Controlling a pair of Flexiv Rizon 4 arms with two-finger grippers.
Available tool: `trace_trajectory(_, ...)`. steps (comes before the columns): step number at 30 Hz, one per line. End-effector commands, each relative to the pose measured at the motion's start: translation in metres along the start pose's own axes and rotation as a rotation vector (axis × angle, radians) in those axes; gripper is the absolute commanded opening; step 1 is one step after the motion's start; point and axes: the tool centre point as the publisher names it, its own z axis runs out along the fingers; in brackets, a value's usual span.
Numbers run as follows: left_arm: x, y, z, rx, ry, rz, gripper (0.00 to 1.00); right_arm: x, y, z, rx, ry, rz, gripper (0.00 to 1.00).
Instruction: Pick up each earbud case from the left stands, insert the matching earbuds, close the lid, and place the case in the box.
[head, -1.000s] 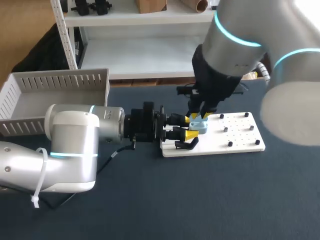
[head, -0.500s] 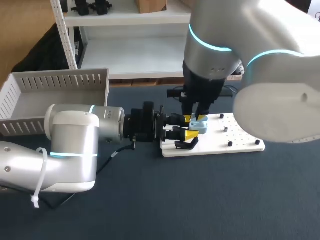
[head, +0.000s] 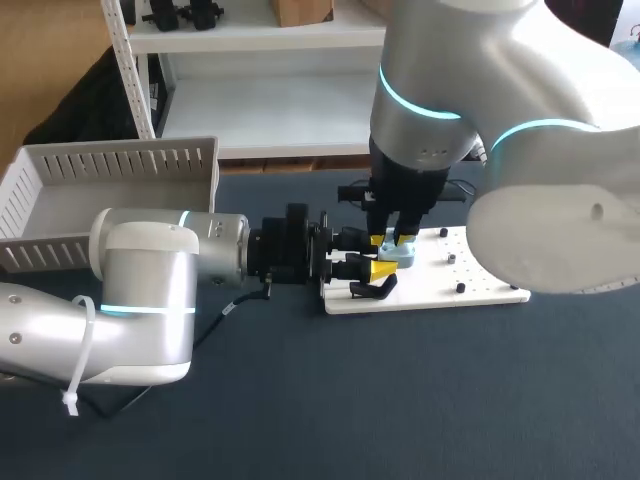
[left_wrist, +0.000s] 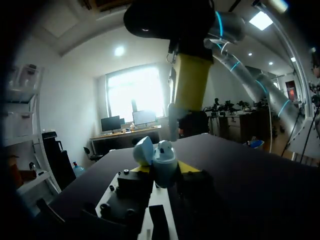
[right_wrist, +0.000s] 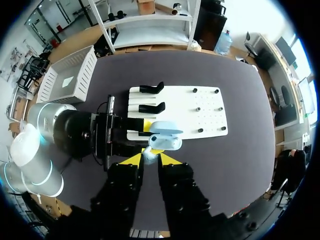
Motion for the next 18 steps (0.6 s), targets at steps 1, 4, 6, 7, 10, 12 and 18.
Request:
trace_trajectory(1, 0.0005, -0.0010, 0.0002, -0.004, -0.001, 0.002, 0.00, -0.0007, 0.0010, 0.0025, 0.000, -0.005, -0.001, 0.00)
trace_trajectory(4, 0.0005, -0.0010, 0.0002, -0.004, -0.001, 0.002, 0.00, -0.0019, 0.0007, 0.0046, 0.002, -0.004, -0.003, 0.00)
trace_trajectory(6, 0.0005, -0.0010, 0.0002, -0.004, -0.001, 0.002, 0.00, -0.0023, 0.0003, 0.0061, 0.003, -0.003, -0.004, 0.00)
trace_trajectory(7, 0.0005, -0.0010, 0.0002, -0.004, -0.001, 0.002, 0.00, -0.0025, 0.0001, 0.0069, 0.004, -0.002, -0.004, 0.00)
trace_trajectory(10, 0.0005, -0.0010, 0.0002, -0.004, -0.001, 0.002, 0.00, -0.0033, -0.0005, 0.0089, 0.006, 0.000, -0.004, 0.00)
trace_trajectory(12, 0.0005, -0.0010, 0.0002, -0.004, -0.001, 0.002, 0.00, -0.0036, -0.0007, 0.0096, 0.006, 0.001, -0.005, 0.00)
trace_trajectory(18, 0.0005, -0.0010, 0.0002, -0.004, -0.001, 0.002, 0.00, -0.0043, -0.0005, 0.0113, 0.007, 0.004, -0.007, 0.00)
